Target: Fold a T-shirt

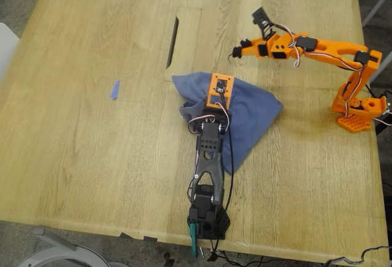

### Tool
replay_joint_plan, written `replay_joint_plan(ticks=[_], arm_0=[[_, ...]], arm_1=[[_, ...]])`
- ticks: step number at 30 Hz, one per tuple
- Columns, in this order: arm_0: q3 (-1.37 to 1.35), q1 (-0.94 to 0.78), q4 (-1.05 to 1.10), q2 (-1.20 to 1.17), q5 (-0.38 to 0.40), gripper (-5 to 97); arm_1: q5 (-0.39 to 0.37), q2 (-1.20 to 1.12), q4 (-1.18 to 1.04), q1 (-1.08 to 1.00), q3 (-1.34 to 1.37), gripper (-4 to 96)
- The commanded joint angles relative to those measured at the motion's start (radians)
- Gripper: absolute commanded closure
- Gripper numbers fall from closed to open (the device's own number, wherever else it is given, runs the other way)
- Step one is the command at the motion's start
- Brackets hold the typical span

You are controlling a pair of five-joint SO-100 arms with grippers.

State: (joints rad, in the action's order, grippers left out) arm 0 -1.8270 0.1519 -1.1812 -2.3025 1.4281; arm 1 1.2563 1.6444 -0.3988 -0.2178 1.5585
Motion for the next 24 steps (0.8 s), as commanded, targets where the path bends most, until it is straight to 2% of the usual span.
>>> replay_joint_plan(ticks=[1, 6, 10, 11, 14, 21, 24], arm_0=[[0.005, 0.054, -0.002, -0.11, -0.008, 92], [-0.032, 0.123, -0.002, -0.117, -0.008, 92], [-0.061, 0.164, 0.003, -0.127, -0.008, 92], [-0.066, 0.173, 0.003, -0.13, -0.008, 92], [-0.078, 0.199, 0.003, -0.133, -0.008, 92], [-0.112, 0.285, 0.018, -0.132, -0.014, 92], [-0.12, 0.321, 0.018, -0.132, -0.015, 92]], arm_1=[[-0.003, -0.052, -0.1, 0.021, -0.192, 63.6], [0.006, -0.319, -0.35, 0.064, -0.661, 63.6], [0.012, -0.729, -0.643, 0.086, -1.384, 63.8], [0.015, -0.785, -0.724, 0.092, -1.486, 63.8], [0.0, -0.847, -0.81, 0.107, -1.6, 63.6], [0.009, -0.884, -0.724, 0.103, -1.634, 63.5], [-0.032, -0.904, -0.718, 0.107, -1.661, 62.5]])
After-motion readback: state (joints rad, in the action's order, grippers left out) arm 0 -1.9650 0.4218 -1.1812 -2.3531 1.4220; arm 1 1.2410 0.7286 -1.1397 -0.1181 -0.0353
